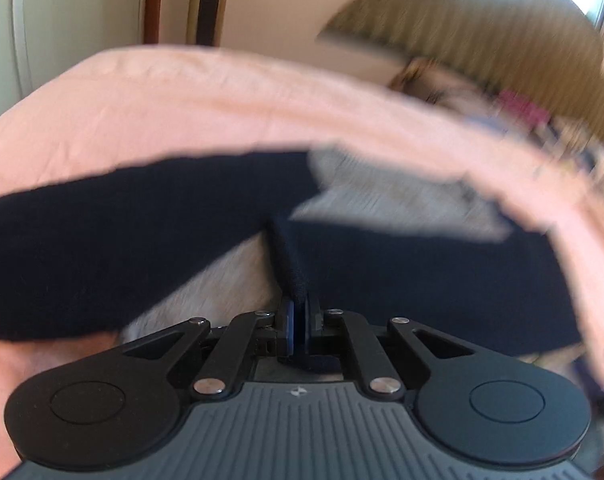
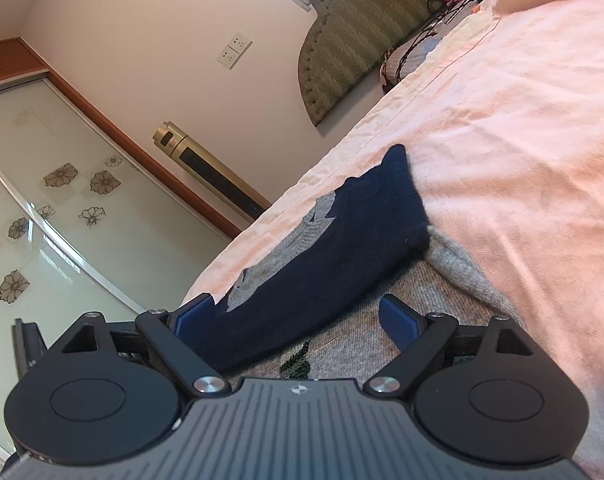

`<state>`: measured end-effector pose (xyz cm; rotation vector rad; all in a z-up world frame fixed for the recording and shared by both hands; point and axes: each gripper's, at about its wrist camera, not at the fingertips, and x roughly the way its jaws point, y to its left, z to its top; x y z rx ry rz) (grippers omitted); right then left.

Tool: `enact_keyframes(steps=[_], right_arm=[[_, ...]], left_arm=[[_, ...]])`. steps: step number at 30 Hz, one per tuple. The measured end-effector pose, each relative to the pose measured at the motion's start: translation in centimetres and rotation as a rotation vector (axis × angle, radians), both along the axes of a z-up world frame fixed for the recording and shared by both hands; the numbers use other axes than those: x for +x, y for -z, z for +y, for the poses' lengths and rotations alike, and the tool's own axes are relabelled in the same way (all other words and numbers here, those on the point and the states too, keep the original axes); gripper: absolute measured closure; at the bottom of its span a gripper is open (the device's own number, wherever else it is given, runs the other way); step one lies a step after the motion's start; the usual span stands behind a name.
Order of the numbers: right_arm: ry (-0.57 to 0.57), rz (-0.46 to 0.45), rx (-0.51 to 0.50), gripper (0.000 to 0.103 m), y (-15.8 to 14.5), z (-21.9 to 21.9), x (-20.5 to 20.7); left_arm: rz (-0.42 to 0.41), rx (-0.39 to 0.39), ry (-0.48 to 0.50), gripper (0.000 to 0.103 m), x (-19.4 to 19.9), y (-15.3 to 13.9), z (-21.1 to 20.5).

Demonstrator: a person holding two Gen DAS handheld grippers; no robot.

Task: Fold small clothes
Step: 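Grasp the other navy sleeve with the left gripper, then fold the held navy sleeve with the left gripper over the first sleeve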

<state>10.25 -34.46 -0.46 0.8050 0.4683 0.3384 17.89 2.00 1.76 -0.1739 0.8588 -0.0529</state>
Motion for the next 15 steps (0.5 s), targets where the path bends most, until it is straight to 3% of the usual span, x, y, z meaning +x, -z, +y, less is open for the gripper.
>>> enact_keyframes(steps=[4, 7, 8, 9, 10, 11, 13, 15], right_arm=[[-0.008, 0.028, -0.077, 0.013, -1.1, 0.8, 0.0], [-0.024, -0.043, -0.099, 0.011, -3.7, 1.1, 0.1], [-0.020, -0.064, -0.091, 0.003, -4.6, 1.0, 0.6], [-0.013, -0.076, -0.087, 0.000, -5.4, 0.9, 1.5], [-0.013, -0.076, -0.094, 0.000, -5.9, 0.9, 2.8], [-0.015, -0.051, -0.124, 0.000, -6.1, 1.0, 4.5], [0.006, 0.035, -0.223, 0.000, -5.5, 1.6, 8.1], [0.016, 0.124, -0.309, 0.003, -4.1, 2.0, 10.9]], left_arm=[[-0.069, 0.048, 0.002, 0.097, -2.0, -1.4, -0.6], [-0.196, 0.077, 0.003, 0.093, -3.9, -3.3, -0.9], [-0.236, 0.075, 0.011, 0.083, -4.2, -3.7, -1.1], [-0.267, 0.063, 0.032, 0.060, -4.2, -3.9, -1.3], [-0.276, 0.048, 0.057, 0.045, -3.8, -3.7, -1.9], [-0.267, 0.028, 0.073, 0.025, -3.3, -3.4, -2.2], [-0.192, -0.048, 0.102, 0.024, -1.6, -2.0, -2.5], [-0.058, -0.116, 0.085, 0.027, 0.2, 0.1, -2.0]])
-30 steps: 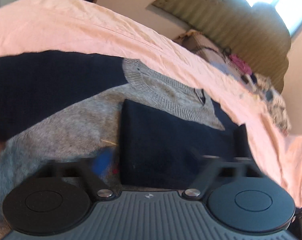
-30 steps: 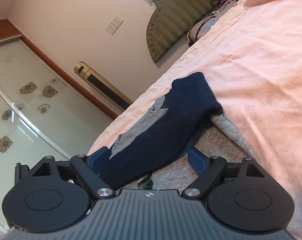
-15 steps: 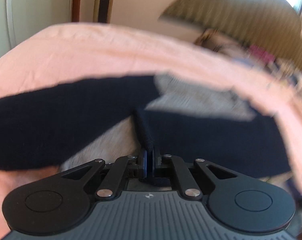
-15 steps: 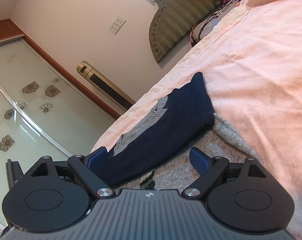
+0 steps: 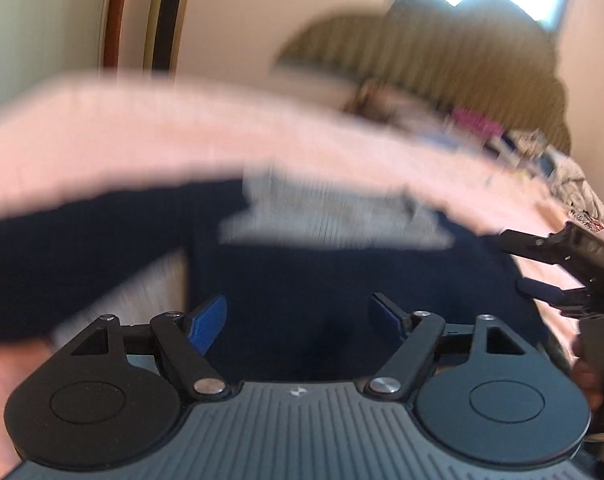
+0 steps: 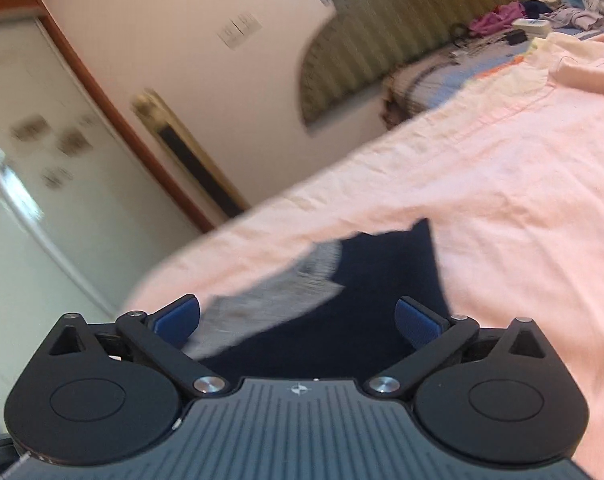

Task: Fold small clothes
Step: 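Fold the held navy sleeve with the left gripper over the first sleeve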

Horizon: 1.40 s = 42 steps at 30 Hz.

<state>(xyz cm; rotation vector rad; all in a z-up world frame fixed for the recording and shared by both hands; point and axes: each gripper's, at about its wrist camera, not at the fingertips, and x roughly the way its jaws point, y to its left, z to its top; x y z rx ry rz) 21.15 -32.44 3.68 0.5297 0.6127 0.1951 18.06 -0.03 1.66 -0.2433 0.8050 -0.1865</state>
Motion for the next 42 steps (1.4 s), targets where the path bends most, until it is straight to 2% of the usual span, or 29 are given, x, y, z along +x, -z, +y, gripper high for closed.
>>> enact_keyframes(steps=[1, 2, 3, 5, 7, 10, 11, 12, 14, 16, 19, 20, 21, 22, 23, 27, 29, 31, 32, 33, 36, 38, 40, 42], right_arm=[[-0.002, 0.036, -0.045, 0.004, 1.1, 0.2, 0.9], [-0.016, 0.047, -0.082, 0.004, 1.9, 0.3, 1.3], [-0.045, 0.007, -0.128, 0.003, 2.4, 0.5, 1.0], [-0.082, -0.017, -0.205, 0.002, 3.0, 1.3, 0.5], [-0.083, -0.015, -0.215, 0.000, 2.9, 1.6, 0.6], [-0.087, -0.019, -0.262, 0.000, 2.7, 2.2, 0.5], [-0.087, -0.025, -0.260, 0.000, 2.7, 2.2, 0.3], [-0.086, -0.030, -0.246, 0.000, 2.6, 2.0, 0.2], [-0.083, -0.038, -0.207, 0.000, 2.6, 1.4, 0.2], [-0.080, -0.047, -0.163, 0.000, 2.7, 0.8, 0.1], [-0.072, -0.056, -0.118, 0.000, 2.8, 0.2, 0.1], [-0.071, -0.057, -0.114, 0.000, 2.8, 0.2, 0.1], [-0.070, -0.057, -0.116, 0.000, 2.8, 0.2, 0.1], [-0.069, -0.057, -0.119, 0.000, 2.8, 0.3, 0.1], [-0.068, -0.057, -0.122, 0.000, 2.7, 0.4, 0.0], [-0.066, -0.057, -0.124, 0.000, 2.7, 0.4, 0.0], [-0.066, -0.057, -0.123, 0.000, 2.7, 0.4, 0.0], [-0.066, -0.057, -0.122, 0.000, 2.7, 0.4, 0.0], [-0.065, -0.057, -0.119, 0.000, 2.8, 0.4, 0.0], [-0.064, -0.058, -0.115, 0.000, 2.8, 0.4, 0.0], [-0.062, -0.061, -0.101, 0.000, 2.8, 0.2, 0.0], [-0.059, -0.063, -0.092, 0.000, 2.8, 0.1, 0.0], [-0.058, -0.064, -0.084, 0.000, 2.9, 0.0, 0.0], [-0.057, -0.066, -0.070, 0.000, 2.9, -0.3, 0.0]], left_arm=[[-0.043, -0.006, -0.005, 0.027, -0.3, 0.2, 0.2], [-0.041, -0.010, 0.011, 0.027, -0.2, 0.4, 0.5], [-0.046, -0.009, 0.030, 0.027, -0.2, 0.5, 0.8], [-0.047, 0.016, 0.066, 0.029, 0.0, 0.5, 0.9], [-0.052, 0.032, 0.061, 0.038, -0.4, 0.1, 1.4], [-0.115, -0.075, -0.041, 0.038, -3.6, -1.3, 4.9], [-0.144, -0.125, -0.092, 0.037, -5.0, -1.7, 7.0], [-0.168, -0.174, -0.166, 0.031, -6.6, -1.9, 9.3], [-0.191, -0.265, -0.347, 0.027, -9.6, -1.7, 14.6], [-0.191, -0.353, -0.541, 0.027, -12.3, -0.8, 20.1], [-0.158, -0.445, -0.816, 0.027, -14.9, 1.1, 27.3], [-0.164, -0.488, -0.865, 0.027, -15.4, 1.8, 29.1], [-0.191, -0.549, -0.874, 0.027, -15.8, 2.1, 30.4], [-0.185, -0.575, -0.900, 0.027, -15.8, 2.2, 31.3], [-0.184, -0.578, -0.914, 0.027, -15.5, 2.0, 31.7], [-0.199, -0.495, -0.977, 0.027, -13.7, 1.6, 32.3], [-0.209, -0.416, -0.980, 0.028, -13.1, 1.5, 32.2], [-0.191, -0.293, -1.002, 0.051, -12.1, 1.2, 31.7], [-0.162, -0.238, -1.018, 0.082, -11.7, 1.3, 31.6], [-0.135, -0.218, -1.025, 0.094, -11.6, 1.3, 31.9], [-0.159, -0.235, -1.030, 0.097, -11.9, 0.8, 31.5], [-0.210, -0.225, -1.001, 0.097, -11.6, -0.6, 29.6], [-0.261, -0.199, -0.893, 0.097, -10.1, -2.4, 25.9], [-0.313, -0.150, -0.720, 0.097, -8.4, -4.2, 20.4]])
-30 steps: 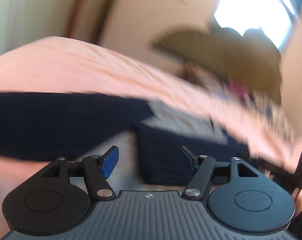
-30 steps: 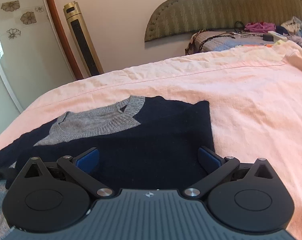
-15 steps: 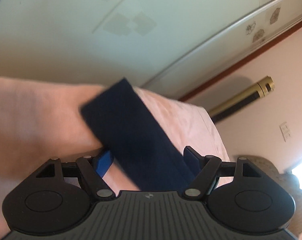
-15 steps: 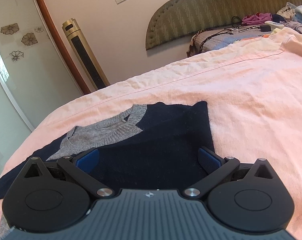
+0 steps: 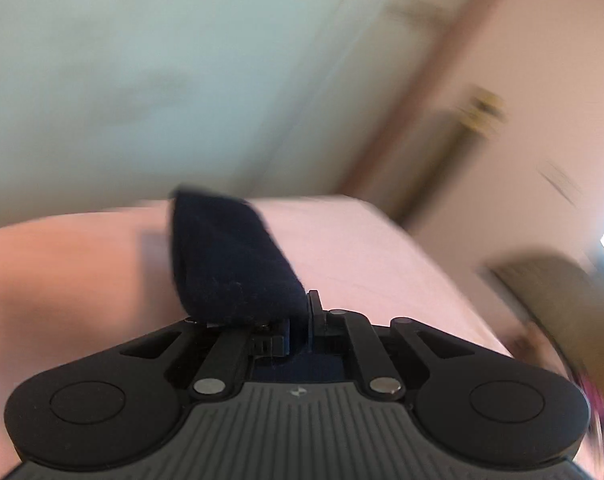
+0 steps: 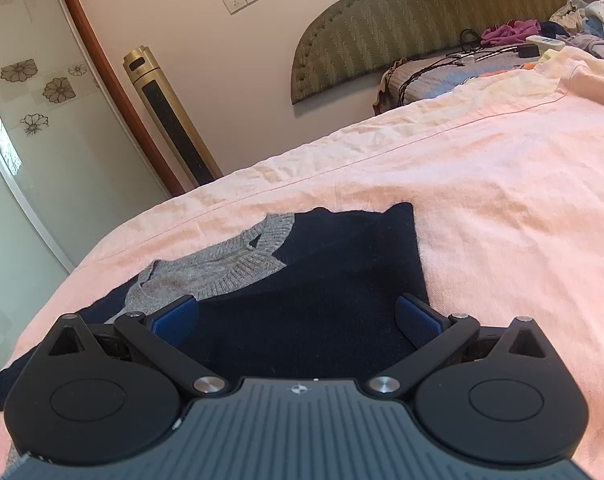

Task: Fold small clothes

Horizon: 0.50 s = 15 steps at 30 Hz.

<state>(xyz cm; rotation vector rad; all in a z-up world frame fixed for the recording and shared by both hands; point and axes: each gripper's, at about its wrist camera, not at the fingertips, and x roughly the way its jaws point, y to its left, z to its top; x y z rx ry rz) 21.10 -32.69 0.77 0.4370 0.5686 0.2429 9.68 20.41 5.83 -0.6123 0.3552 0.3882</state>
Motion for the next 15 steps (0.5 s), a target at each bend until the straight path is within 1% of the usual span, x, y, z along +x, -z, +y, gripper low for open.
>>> enact_keyframes(steps=[2, 4, 6, 7, 8, 9, 10, 11, 12, 13, 14, 15], right_arm=[[0.000, -0.002, 0.013, 0.000, 0.0, -0.2, 0.0], [0.001, -0.003, 0.022, 0.000, 0.0, -0.2, -0.1], [0.001, -0.004, 0.029, 0.000, 0.0, -0.3, -0.1], [0.001, -0.004, 0.034, 0.000, 0.0, -0.4, -0.1], [0.001, -0.005, 0.040, 0.000, 0.1, -0.4, -0.1], [0.001, -0.006, 0.047, 0.000, 0.1, -0.5, -0.1], [0.001, -0.007, 0.055, 0.000, 0.1, -0.6, -0.1], [0.001, -0.007, 0.061, 0.000, 0.1, -0.7, -0.2], [0.000, -0.008, 0.067, 0.000, 0.2, -0.8, -0.2], [0.000, -0.009, 0.074, 0.000, 0.2, -0.9, -0.2], [0.000, -0.009, 0.081, 0.000, 0.2, -1.0, -0.2], [-0.001, -0.010, 0.086, 0.000, 0.3, -1.1, -0.2]], left_arm=[[-0.024, 0.109, 0.201, 0.096, 1.7, -1.1, -6.9], [-0.017, 0.180, 0.413, 0.096, 2.8, -0.9, -13.9], [0.036, 0.188, 0.615, 0.096, 3.7, 0.6, -19.6], [0.085, 0.186, 0.686, 0.096, 4.1, 1.6, -21.8], [0.151, 0.182, 0.747, 0.095, 4.7, 2.8, -23.5], [0.219, 0.182, 0.789, 0.093, 5.1, 4.0, -24.8], [0.213, 0.211, 0.798, 0.093, 4.7, 4.5, -25.3], [0.188, 0.249, 0.805, 0.088, 3.9, 4.2, -25.5], [0.195, 0.244, 0.836, 0.083, 3.7, 3.8, -25.0], [0.192, 0.213, 0.872, 0.079, 3.3, 3.3, -24.4], [0.174, 0.194, 0.898, 0.073, 2.5, 2.7, -24.0], [0.149, 0.197, 0.894, 0.064, 2.2, 1.8, -23.5]])
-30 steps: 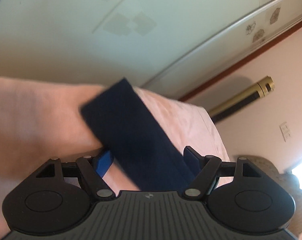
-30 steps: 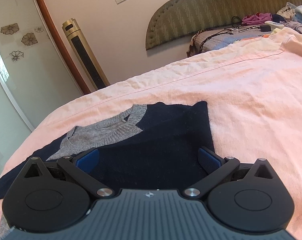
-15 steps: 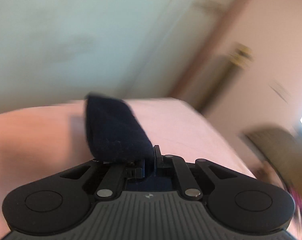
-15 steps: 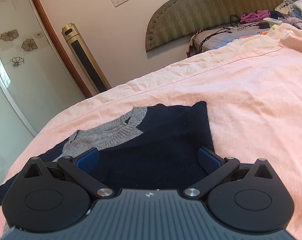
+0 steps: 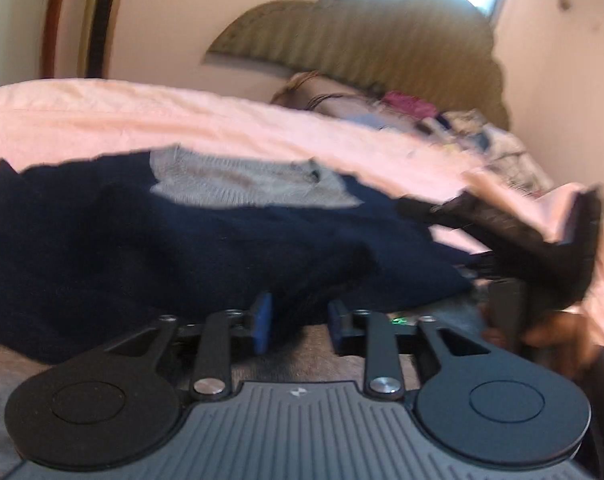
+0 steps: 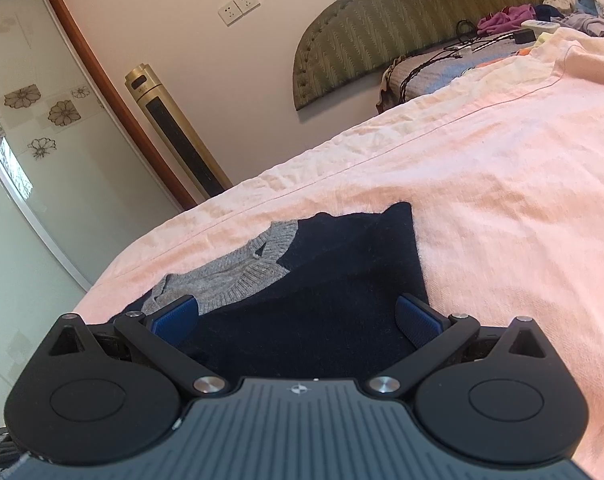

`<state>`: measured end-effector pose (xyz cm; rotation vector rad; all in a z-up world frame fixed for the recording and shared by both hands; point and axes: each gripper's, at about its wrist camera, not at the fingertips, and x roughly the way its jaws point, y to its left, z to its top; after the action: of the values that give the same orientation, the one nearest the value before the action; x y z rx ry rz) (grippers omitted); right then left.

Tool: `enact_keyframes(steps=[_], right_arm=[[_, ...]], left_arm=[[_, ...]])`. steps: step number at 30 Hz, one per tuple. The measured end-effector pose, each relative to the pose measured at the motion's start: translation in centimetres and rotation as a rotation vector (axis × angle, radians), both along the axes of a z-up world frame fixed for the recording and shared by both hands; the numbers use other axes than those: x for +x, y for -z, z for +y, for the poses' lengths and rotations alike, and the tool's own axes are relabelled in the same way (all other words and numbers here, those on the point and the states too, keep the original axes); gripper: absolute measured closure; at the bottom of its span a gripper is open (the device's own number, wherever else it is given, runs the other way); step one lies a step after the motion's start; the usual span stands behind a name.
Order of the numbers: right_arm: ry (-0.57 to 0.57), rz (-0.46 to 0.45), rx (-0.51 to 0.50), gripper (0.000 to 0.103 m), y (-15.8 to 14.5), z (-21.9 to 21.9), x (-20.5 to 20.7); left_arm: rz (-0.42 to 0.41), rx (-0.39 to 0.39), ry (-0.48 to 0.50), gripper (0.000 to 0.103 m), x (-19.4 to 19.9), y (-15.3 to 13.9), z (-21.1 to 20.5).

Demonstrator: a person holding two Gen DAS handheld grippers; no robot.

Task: Fold small clothes

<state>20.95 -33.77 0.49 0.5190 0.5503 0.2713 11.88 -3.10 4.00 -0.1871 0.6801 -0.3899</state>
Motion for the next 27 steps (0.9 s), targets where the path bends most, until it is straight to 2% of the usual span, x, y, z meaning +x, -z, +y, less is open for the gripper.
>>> enact_keyframes(steps=[1, 2, 3, 6, 7, 10, 11, 13, 15, 16, 19, 20, 21, 22, 24, 27], right_arm=[[0.000, 0.000, 0.005, 0.000, 0.0, -0.1, 0.0], [0.000, 0.000, 0.006, 0.000, 0.0, -0.1, 0.0], [-0.001, 0.002, 0.000, 0.000, 0.0, -0.1, 0.0], [0.010, 0.055, -0.075, 0.000, -1.2, 0.9, 0.0], [0.015, 0.075, -0.059, 0.000, -1.9, 1.2, -0.4], [-0.118, 0.099, 0.151, 0.000, -3.2, 2.4, -0.9], [-0.157, 0.128, 0.174, 0.000, -3.4, 3.2, -0.6], [-0.230, 0.232, 0.160, 0.004, -3.1, 5.3, 0.8], [-0.274, 0.316, 0.128, 0.018, -2.3, 6.9, 2.0], [-0.282, 0.339, 0.086, 0.020, -1.9, 8.0, 2.2], [-0.310, 0.317, 0.000, 0.022, -2.4, 9.7, 2.0], [-0.312, 0.317, -0.026, 0.039, -2.5, 10.1, 1.9], [-0.314, 0.323, -0.057, 0.066, -2.6, 10.6, 2.0], [-0.317, 0.332, -0.091, 0.079, -2.5, 10.8, 2.0], [-0.330, 0.310, -0.106, 0.089, -3.0, 10.5, 1.8], [-0.318, 0.238, -0.109, 0.094, -4.7, 9.2, 1.7]], left_arm=[[-0.030, -0.002, -0.026, 0.055, -1.1, -0.4, 0.4], [-0.058, -0.011, -0.052, 0.031, -2.2, -0.7, 0.9], [-0.090, -0.028, -0.075, 0.021, -3.5, -0.8, 1.8], [-0.140, -0.080, -0.130, 0.021, -6.2, 0.1, 3.9], [-0.140, -0.095, -0.147, 0.021, -6.3, 0.7, 4.5], [-0.061, -0.125, -0.210, 0.021, -5.8, 2.8, 5.8], [-0.013, -0.153, -0.233, 0.021, -5.3, 3.1, 6.4], [0.006, -0.211, -0.253, 0.021, -4.9, 3.4, 7.3], [0.004, -0.226, -0.256, 0.021, -5.0, 3.6, 7.6], [0.000, -0.219, -0.254, 0.021, -5.1, 3.5, 7.6], [-0.006, -0.209, -0.249, 0.018, -5.3, 3.4, 7.7], [-0.006, -0.210, -0.248, 0.018, -4.8, 3.3, 7.1], [-0.005, -0.213, -0.248, 0.018, -4.7, 3.3, 7.2], [-0.005, -0.216, -0.248, 0.018, -4.8, 3.3, 7.3], [-0.004, -0.220, -0.249, 0.018, -4.6, 3.7, 7.2], [-0.006, -0.219, -0.248, 0.017, -4.6, 3.9, 7.2]])
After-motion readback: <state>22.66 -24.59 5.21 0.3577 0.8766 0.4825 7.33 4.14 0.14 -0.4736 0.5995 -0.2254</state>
